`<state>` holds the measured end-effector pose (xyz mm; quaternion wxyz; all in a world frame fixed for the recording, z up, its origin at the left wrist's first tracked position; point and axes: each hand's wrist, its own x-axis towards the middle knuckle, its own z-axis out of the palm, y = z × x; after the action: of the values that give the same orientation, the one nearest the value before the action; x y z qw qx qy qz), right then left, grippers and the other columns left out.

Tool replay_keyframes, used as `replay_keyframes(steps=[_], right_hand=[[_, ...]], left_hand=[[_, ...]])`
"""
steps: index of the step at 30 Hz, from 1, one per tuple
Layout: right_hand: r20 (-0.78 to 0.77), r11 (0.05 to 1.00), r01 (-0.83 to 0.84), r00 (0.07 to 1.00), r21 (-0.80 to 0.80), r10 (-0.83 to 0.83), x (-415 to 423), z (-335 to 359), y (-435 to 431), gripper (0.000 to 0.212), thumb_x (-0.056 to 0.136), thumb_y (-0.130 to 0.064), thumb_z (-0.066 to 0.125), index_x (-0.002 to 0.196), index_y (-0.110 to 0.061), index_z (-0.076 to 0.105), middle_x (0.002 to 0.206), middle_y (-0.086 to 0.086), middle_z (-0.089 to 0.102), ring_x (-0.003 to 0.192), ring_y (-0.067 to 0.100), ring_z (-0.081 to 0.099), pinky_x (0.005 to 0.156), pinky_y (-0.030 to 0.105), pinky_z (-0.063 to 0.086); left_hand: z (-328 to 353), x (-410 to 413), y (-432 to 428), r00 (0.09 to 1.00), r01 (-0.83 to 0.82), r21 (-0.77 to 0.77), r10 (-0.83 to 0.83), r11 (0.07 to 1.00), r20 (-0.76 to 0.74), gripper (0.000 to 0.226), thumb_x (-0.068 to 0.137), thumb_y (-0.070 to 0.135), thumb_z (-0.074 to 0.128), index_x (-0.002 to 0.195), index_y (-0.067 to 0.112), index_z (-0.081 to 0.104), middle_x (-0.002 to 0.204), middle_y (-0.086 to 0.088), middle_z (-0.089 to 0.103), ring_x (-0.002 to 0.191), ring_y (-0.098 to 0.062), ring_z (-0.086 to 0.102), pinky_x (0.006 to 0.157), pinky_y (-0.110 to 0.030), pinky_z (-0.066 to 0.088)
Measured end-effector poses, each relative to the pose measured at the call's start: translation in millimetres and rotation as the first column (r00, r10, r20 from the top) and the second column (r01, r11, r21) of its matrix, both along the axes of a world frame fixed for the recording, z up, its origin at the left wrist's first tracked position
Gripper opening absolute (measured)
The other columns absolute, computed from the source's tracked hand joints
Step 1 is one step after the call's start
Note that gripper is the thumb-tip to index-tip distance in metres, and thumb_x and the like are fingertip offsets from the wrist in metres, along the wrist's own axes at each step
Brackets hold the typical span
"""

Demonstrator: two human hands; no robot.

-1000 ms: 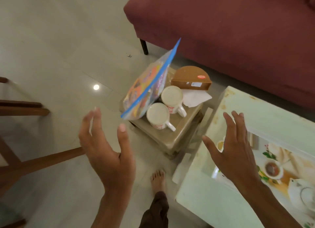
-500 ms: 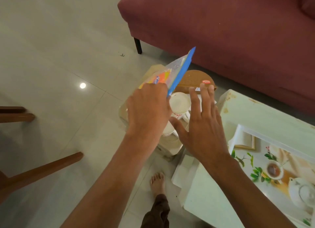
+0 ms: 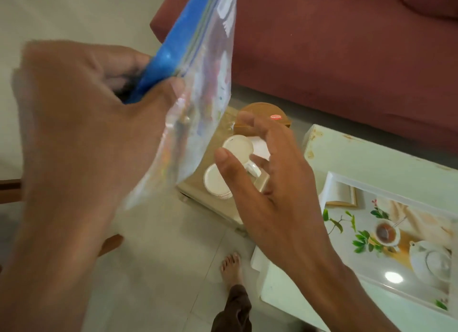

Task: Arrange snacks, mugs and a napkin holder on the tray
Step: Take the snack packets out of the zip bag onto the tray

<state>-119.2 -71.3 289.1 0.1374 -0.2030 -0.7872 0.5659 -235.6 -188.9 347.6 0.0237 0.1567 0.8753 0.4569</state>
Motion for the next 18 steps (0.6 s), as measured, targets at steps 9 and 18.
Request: replay_keyframes(steps=[9,18], right_hand=[[0.102,0.879,0.162,0.986,-0.448,-0.13,79.3,32.3,65.1,0.042,0.077,-0.058,0.061,0.111,-0.034,0.068,0.107,-0.016,0.072,0.1,-0.001,0.068,0.081,0.024,0.059],[0.322,0.877,0.415,0.887,-0.243,-0.33,193.0,-5.6,151.2,0.041,0.068,-0.068,0.066,0.089,-0.033,0.075,0.086,-0.02,0.074,0.085,0.001,0.071,0.079,0.027,0.059]], left_hand=[[-20.4,112.6,92.2,0.929,-0.036,0.264,-0.065,0.964,0.364,0.013,0.067,0.026,0.086,0.079,0.025,0.08,0.069,0.008,0.078,0.061,-0.008,0.075,0.057,-0.021,0.056],[-63.0,243.7,179.2,0.924,0.306,-0.084,-0.275,0.948,0.265,0.019,0.079,0.025,0.082,0.097,0.031,0.082,0.085,0.019,0.079,0.077,0.005,0.072,0.071,-0.016,0.058]])
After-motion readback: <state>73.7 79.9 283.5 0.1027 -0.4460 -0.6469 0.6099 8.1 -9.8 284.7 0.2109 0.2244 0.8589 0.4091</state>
